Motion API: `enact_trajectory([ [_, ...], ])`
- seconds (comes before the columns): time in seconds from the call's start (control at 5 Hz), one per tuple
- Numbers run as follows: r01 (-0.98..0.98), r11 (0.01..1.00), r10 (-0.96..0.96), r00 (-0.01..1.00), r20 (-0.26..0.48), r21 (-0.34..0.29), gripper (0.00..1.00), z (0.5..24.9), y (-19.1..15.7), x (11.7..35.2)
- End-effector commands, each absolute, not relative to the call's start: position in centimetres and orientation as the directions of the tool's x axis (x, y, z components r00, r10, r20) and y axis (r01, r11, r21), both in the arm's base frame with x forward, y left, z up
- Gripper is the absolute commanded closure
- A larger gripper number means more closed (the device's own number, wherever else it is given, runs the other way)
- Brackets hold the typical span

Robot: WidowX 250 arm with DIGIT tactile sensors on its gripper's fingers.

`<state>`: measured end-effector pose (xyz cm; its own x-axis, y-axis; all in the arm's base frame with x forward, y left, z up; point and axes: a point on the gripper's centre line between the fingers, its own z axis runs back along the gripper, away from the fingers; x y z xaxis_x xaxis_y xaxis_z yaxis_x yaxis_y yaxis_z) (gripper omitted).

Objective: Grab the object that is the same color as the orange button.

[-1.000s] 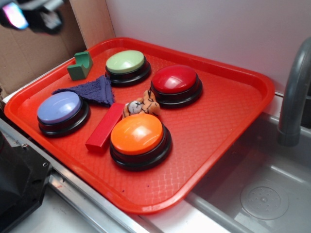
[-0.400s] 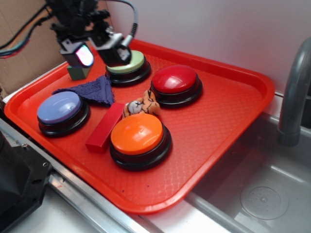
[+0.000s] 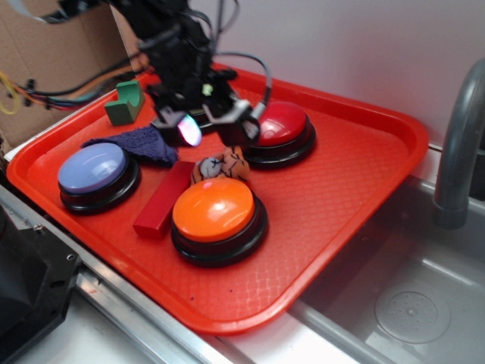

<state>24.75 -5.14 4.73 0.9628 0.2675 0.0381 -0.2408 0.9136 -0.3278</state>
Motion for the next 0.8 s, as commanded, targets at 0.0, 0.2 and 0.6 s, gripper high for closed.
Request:
enact_trajectory([
  [0.0, -0.169, 0.929, 0.203, 0.977, 0.072, -0.329, 0.00, 4.4, -6.6, 25.3],
  [0.2, -0.130, 0.931, 0.159, 0.986, 0.059, -0.341, 0.00, 4.2, -7.0, 24.9],
  [0.6, -0.124, 0.931, 0.159, 0.984, 0.075, -0.342, 1.00, 4.6, -7.1, 24.1],
])
